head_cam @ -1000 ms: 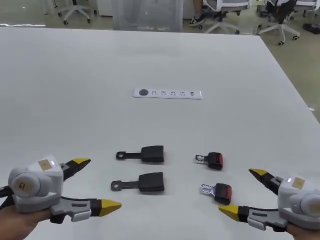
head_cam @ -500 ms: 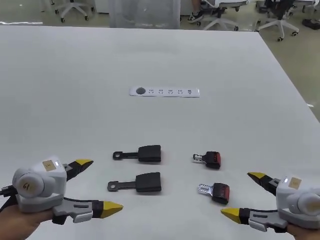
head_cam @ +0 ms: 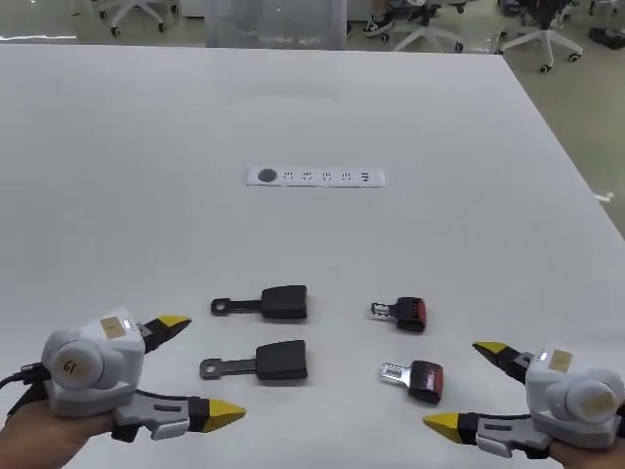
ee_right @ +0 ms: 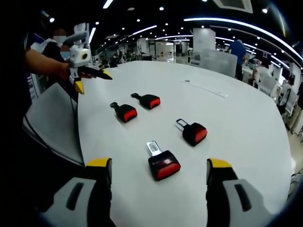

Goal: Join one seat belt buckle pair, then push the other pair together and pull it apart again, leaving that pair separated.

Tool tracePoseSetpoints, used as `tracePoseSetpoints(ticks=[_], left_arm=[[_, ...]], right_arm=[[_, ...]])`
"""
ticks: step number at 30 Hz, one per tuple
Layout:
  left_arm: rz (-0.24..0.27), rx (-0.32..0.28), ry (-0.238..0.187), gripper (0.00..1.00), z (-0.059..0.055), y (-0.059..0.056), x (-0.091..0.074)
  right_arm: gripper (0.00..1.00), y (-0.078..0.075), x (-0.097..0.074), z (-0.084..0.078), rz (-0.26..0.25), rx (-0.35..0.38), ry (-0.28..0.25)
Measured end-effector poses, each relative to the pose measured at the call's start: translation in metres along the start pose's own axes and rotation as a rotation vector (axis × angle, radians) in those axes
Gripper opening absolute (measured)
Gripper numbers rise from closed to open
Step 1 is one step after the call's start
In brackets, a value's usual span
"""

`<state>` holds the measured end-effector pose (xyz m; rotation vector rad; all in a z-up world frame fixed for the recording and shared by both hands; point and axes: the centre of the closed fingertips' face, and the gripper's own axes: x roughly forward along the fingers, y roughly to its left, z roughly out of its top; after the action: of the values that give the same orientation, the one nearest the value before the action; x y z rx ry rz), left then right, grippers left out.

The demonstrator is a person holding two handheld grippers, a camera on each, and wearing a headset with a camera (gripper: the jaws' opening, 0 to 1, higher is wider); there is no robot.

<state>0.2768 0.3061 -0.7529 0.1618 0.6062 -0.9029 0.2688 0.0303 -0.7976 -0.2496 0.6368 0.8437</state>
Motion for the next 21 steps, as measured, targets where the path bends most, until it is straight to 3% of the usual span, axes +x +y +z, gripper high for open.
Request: tracePoseSetpoints(ticks=[21], left_arm=[[-0.066, 0.018, 0.079, 0.88, -0.018, 0.009, 0.046]], right_arm=[[0.8, -0.01, 0.024, -0.015, 0.05, 0.001, 0.066]])
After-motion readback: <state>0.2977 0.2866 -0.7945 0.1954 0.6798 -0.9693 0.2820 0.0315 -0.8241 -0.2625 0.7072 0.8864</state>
